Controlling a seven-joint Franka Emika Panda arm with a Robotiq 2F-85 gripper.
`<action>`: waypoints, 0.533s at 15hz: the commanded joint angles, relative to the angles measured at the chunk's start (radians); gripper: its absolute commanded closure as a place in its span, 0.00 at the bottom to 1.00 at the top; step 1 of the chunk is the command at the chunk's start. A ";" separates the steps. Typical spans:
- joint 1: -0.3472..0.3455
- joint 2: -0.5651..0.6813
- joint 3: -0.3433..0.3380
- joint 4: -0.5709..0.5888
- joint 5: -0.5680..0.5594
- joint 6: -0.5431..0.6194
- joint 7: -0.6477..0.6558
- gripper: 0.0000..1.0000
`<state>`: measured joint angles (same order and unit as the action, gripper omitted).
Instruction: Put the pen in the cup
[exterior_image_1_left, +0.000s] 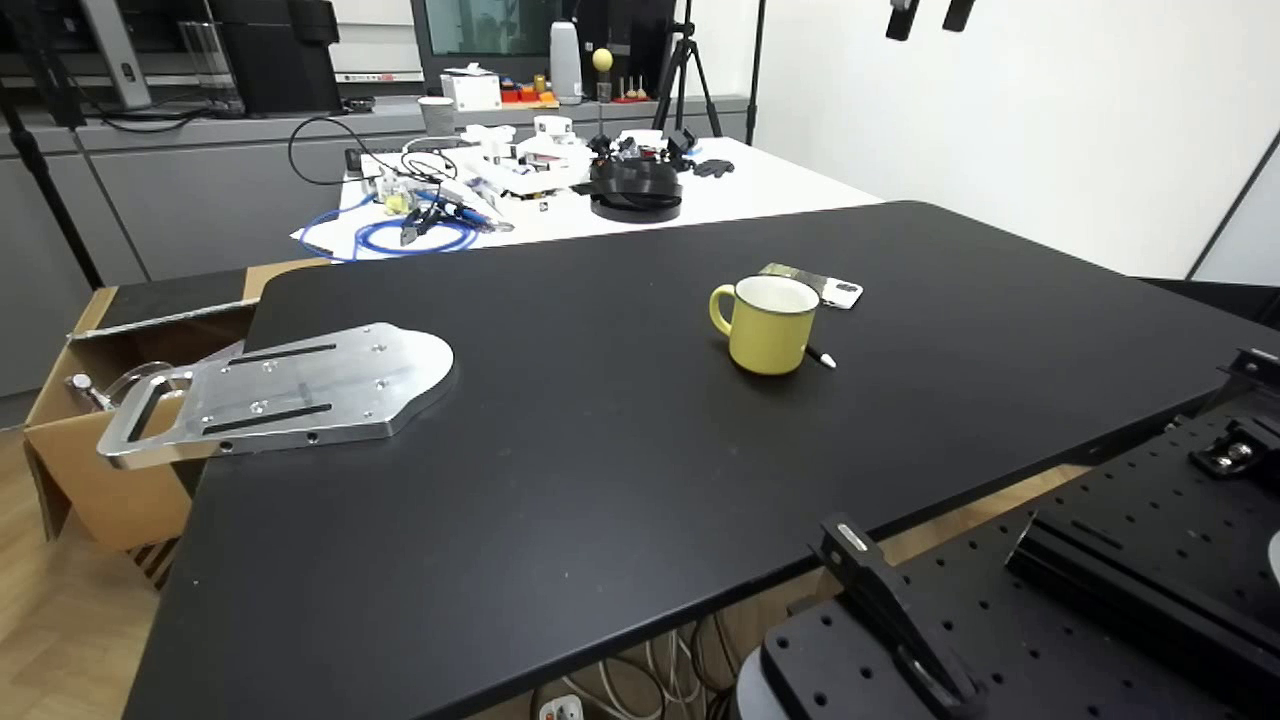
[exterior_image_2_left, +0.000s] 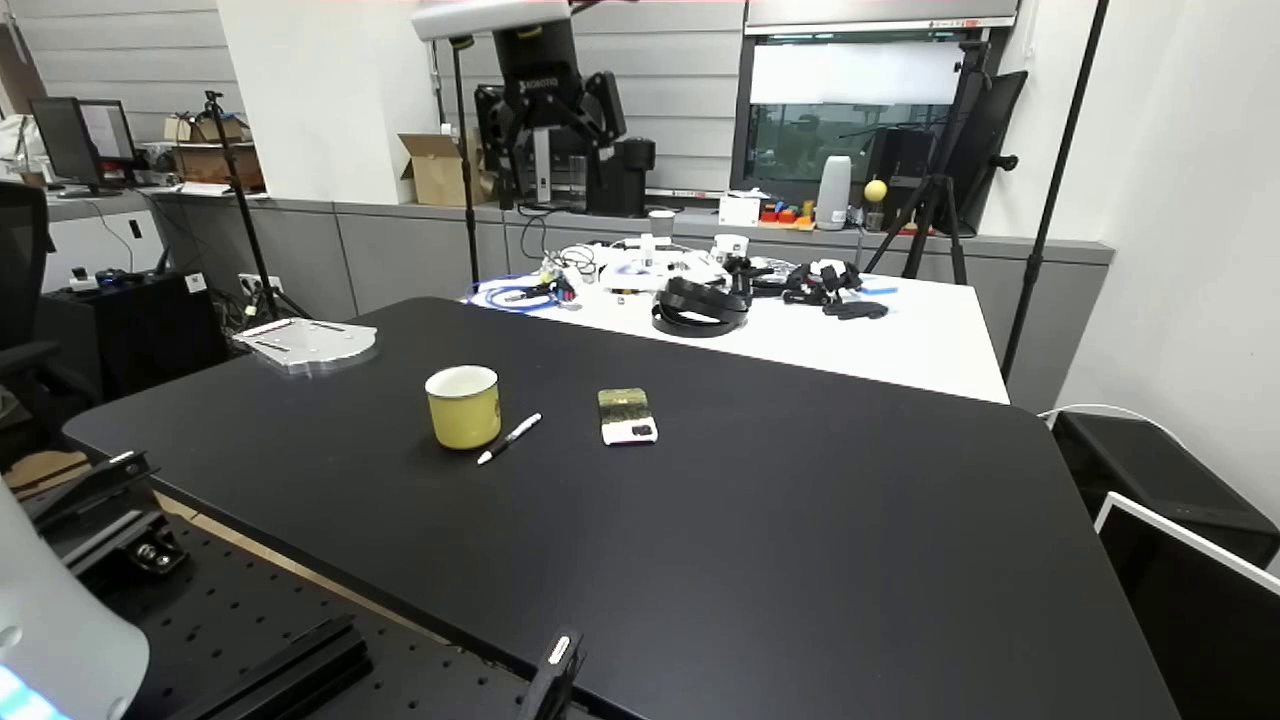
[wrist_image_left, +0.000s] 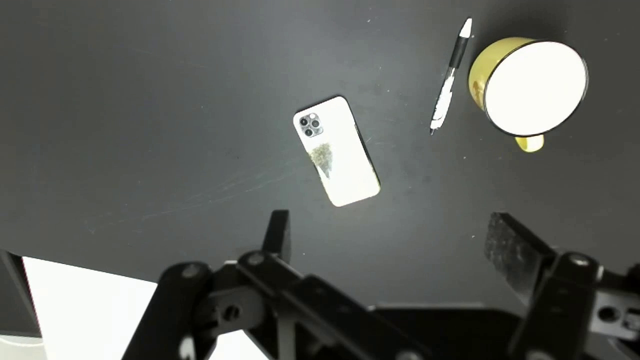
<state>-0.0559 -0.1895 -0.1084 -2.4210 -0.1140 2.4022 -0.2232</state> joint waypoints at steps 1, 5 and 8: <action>-0.022 0.146 0.004 0.074 -0.004 0.075 0.072 0.00; -0.027 0.291 0.007 0.143 -0.012 0.154 0.157 0.00; -0.013 0.376 0.014 0.183 -0.005 0.162 0.198 0.00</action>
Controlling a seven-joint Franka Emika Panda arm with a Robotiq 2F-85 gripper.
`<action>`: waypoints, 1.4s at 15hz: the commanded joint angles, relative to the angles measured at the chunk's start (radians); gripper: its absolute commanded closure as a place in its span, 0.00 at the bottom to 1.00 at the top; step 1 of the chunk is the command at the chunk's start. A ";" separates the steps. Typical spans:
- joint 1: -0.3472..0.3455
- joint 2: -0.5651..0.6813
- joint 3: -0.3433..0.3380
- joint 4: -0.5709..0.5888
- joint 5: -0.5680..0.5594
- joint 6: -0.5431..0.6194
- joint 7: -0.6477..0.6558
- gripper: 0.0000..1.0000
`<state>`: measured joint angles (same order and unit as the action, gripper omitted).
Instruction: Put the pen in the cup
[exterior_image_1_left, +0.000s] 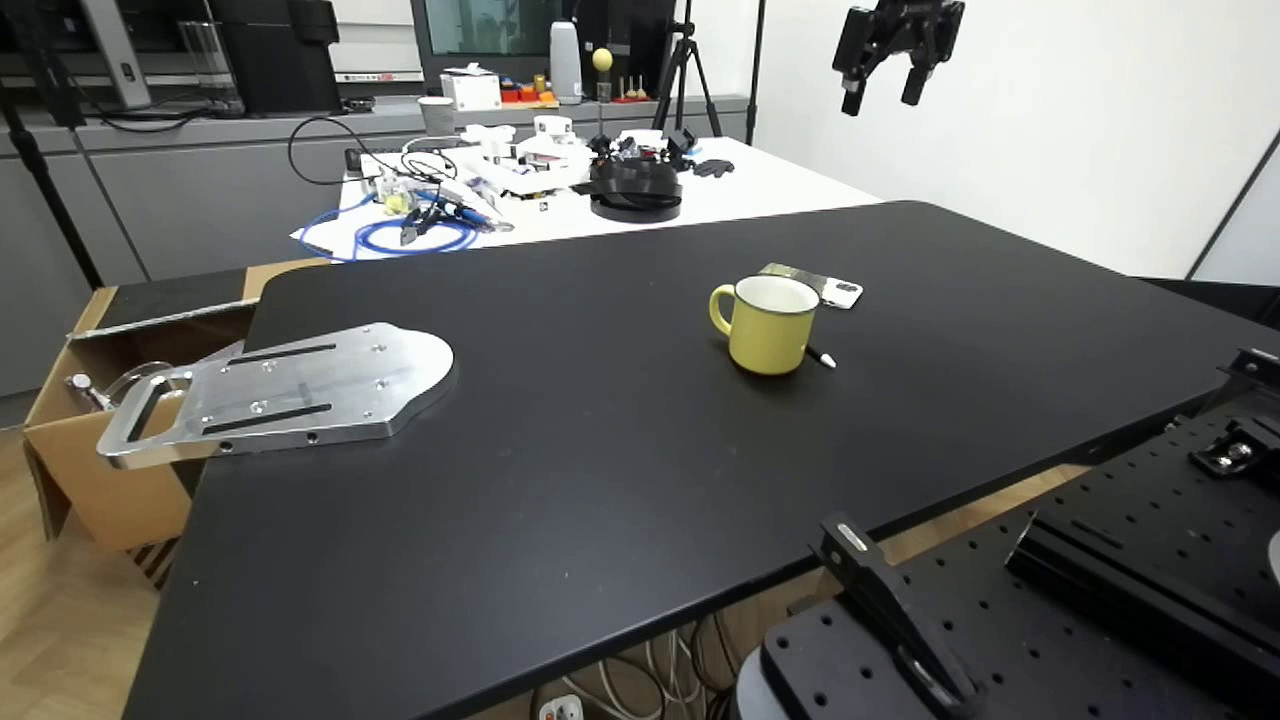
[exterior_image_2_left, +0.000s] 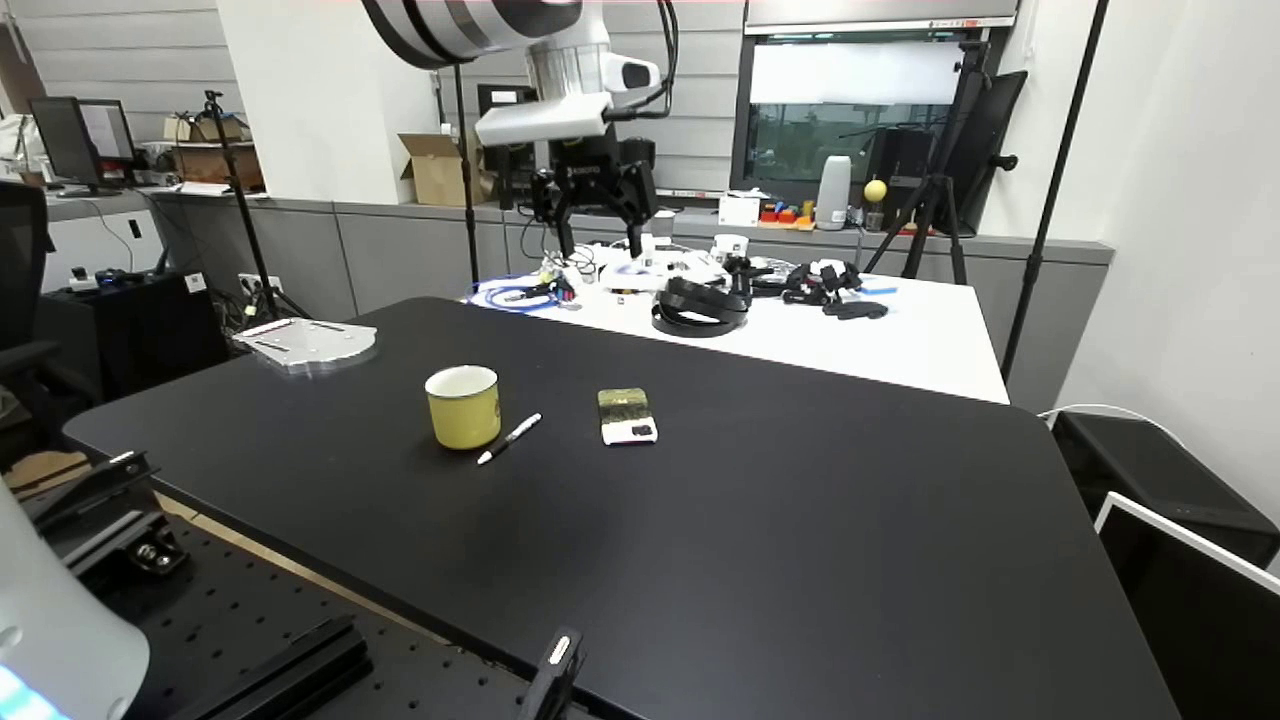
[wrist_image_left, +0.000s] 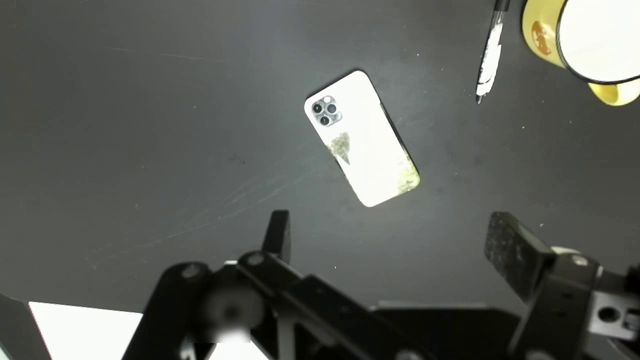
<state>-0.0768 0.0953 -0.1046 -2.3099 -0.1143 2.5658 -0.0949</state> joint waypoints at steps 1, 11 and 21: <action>0.015 0.115 0.014 0.079 -0.007 0.003 0.081 0.00; 0.090 0.274 0.033 0.063 -0.007 0.092 0.159 0.00; 0.085 0.370 0.046 0.065 0.043 0.103 0.134 0.00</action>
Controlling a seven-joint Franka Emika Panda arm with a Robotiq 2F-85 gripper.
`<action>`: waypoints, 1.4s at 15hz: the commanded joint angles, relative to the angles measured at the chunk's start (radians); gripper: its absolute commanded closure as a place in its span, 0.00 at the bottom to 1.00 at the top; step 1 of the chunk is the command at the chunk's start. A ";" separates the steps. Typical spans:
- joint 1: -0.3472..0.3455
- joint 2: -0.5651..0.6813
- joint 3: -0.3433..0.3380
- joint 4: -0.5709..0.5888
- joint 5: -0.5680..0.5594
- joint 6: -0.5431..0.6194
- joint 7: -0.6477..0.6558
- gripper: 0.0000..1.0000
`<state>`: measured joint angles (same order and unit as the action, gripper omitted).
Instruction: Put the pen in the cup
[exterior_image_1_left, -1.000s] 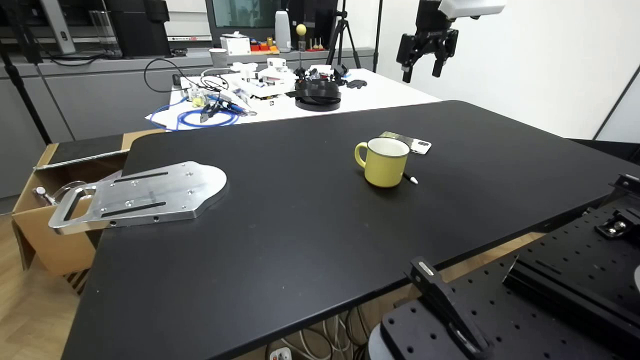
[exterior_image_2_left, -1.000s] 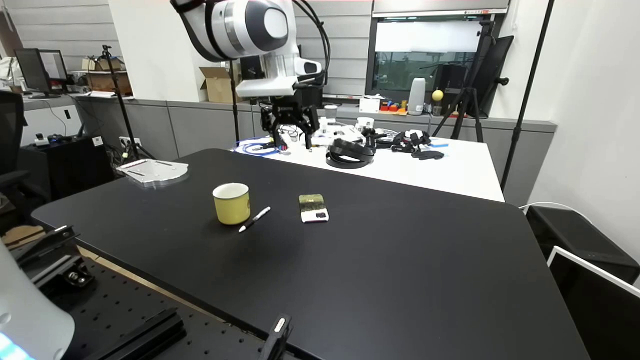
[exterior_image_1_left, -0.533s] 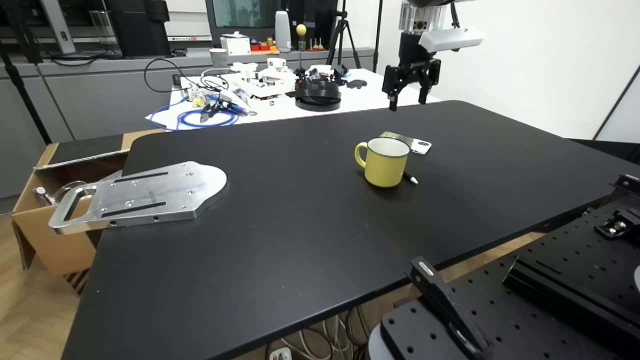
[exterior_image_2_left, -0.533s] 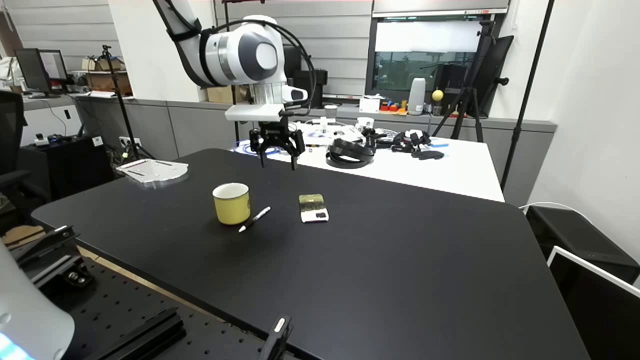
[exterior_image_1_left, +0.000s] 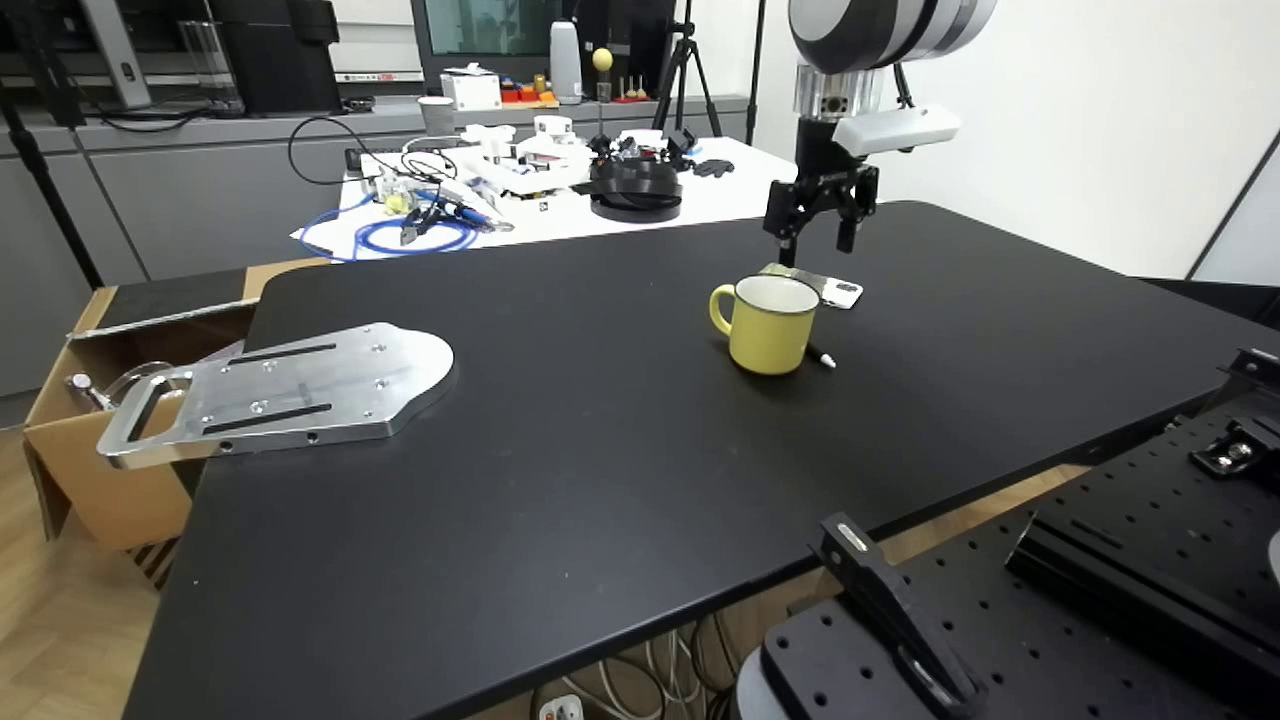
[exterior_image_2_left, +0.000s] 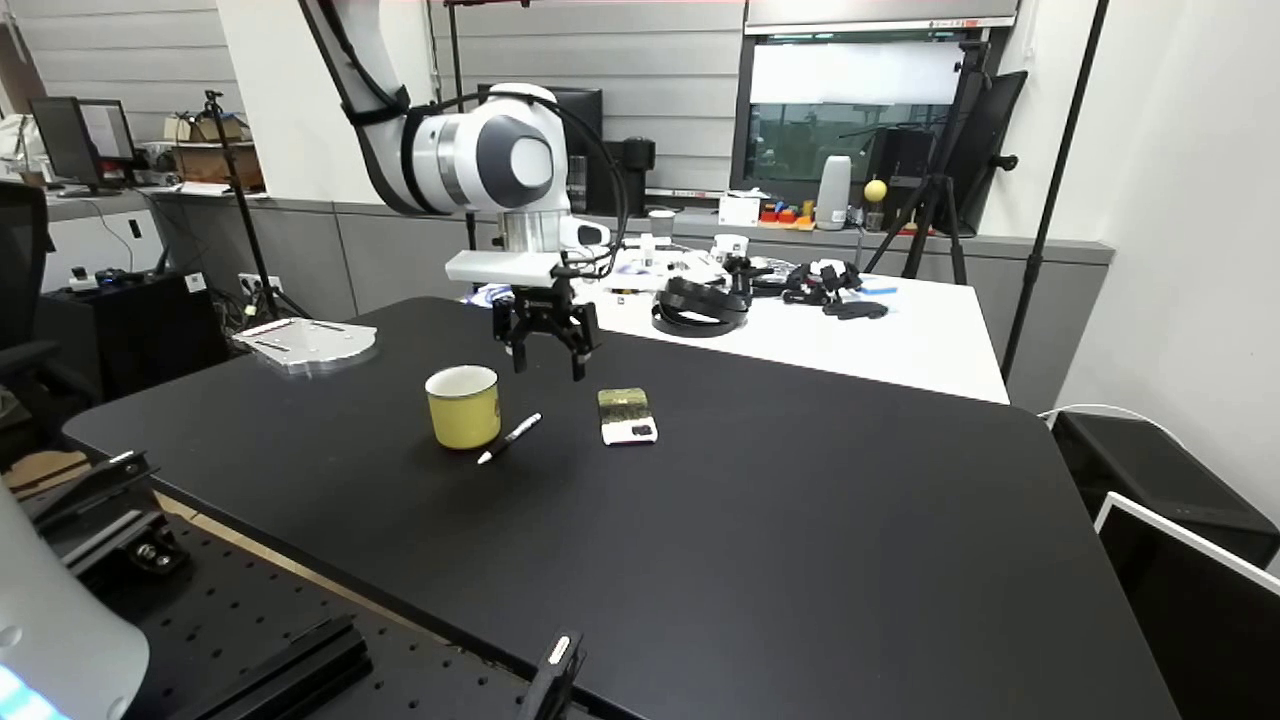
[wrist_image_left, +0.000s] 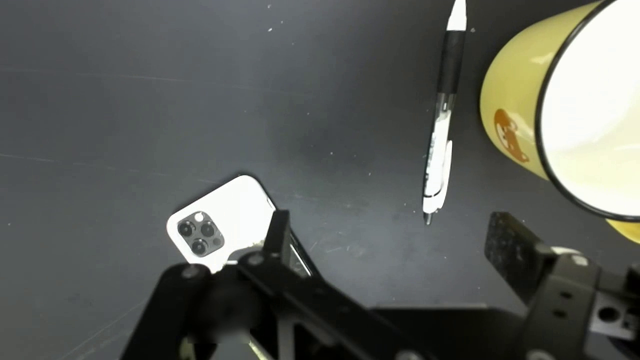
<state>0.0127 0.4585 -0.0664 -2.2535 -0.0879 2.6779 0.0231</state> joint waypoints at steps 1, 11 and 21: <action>-0.003 0.010 0.008 0.009 0.020 -0.009 0.015 0.00; 0.000 0.011 0.006 0.010 0.019 -0.018 0.018 0.00; -0.005 0.010 0.015 0.003 0.024 -0.029 -0.003 0.00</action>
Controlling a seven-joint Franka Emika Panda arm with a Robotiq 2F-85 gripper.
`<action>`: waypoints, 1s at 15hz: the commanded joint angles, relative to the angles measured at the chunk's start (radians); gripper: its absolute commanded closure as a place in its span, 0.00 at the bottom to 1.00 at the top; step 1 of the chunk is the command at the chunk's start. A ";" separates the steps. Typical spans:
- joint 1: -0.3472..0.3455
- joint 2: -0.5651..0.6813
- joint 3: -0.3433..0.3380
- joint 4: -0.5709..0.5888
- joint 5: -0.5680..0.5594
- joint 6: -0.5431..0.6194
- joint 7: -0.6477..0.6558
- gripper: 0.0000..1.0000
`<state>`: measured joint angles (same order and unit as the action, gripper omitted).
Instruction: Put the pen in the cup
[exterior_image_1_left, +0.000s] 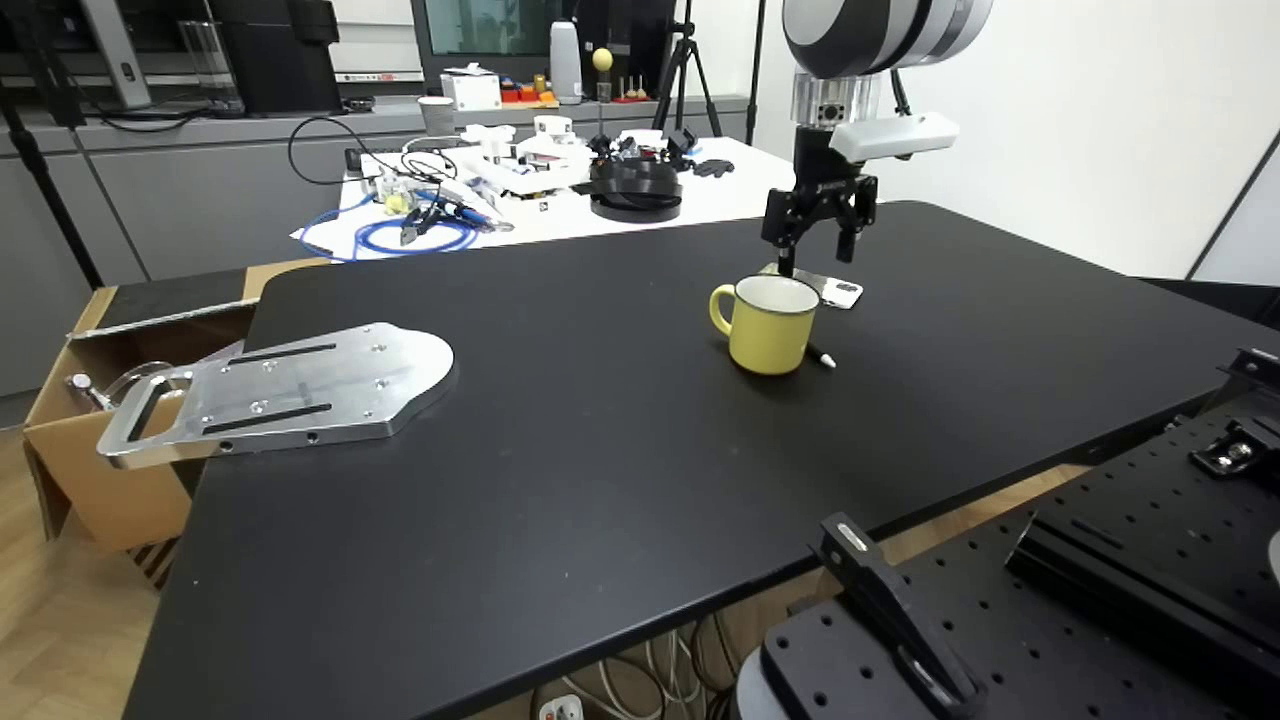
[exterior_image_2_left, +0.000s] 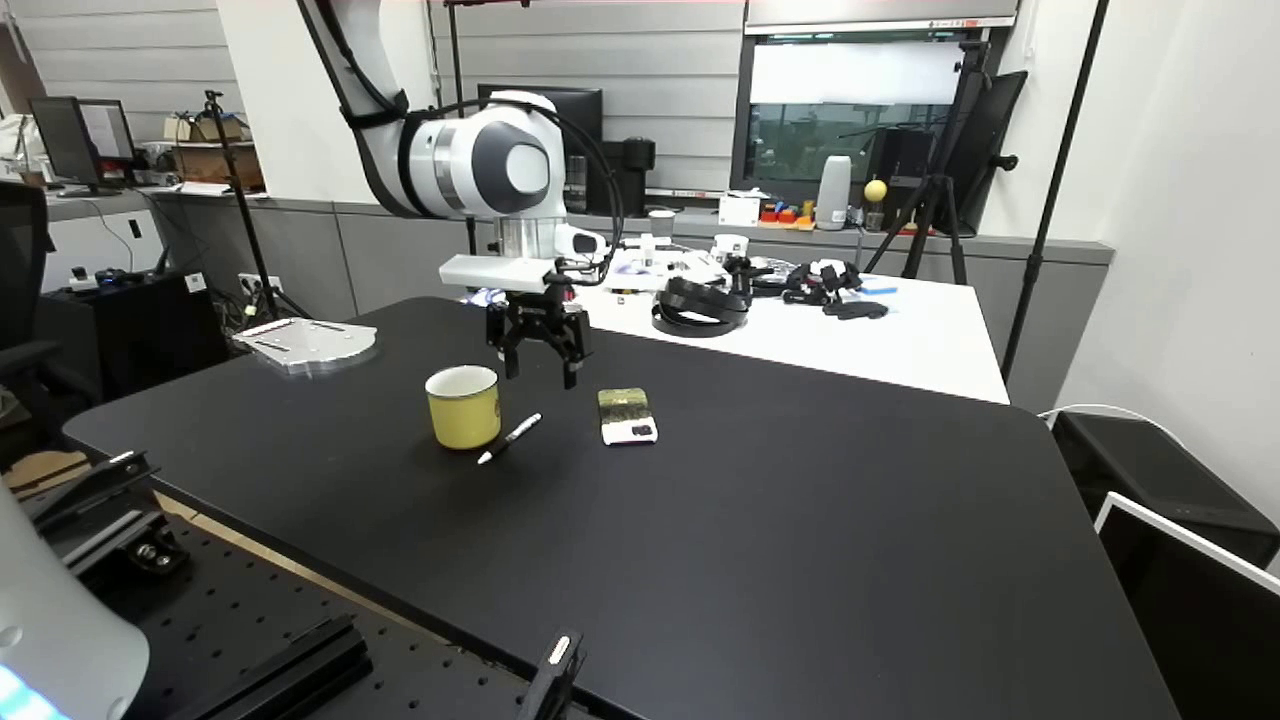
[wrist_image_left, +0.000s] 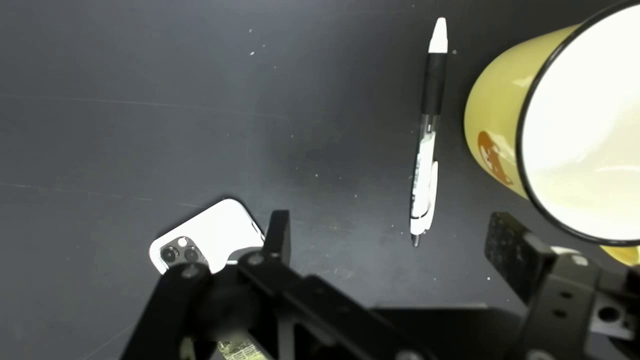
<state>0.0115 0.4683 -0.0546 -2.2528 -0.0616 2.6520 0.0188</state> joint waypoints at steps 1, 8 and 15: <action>-0.003 0.000 0.003 0.002 -0.002 -0.003 0.001 0.00; -0.004 0.000 0.003 0.002 -0.002 -0.003 0.001 0.00; -0.011 0.034 0.008 0.004 0.004 0.111 -0.008 0.00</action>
<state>0.0114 0.4806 -0.0543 -2.2537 -0.0614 2.7113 0.0180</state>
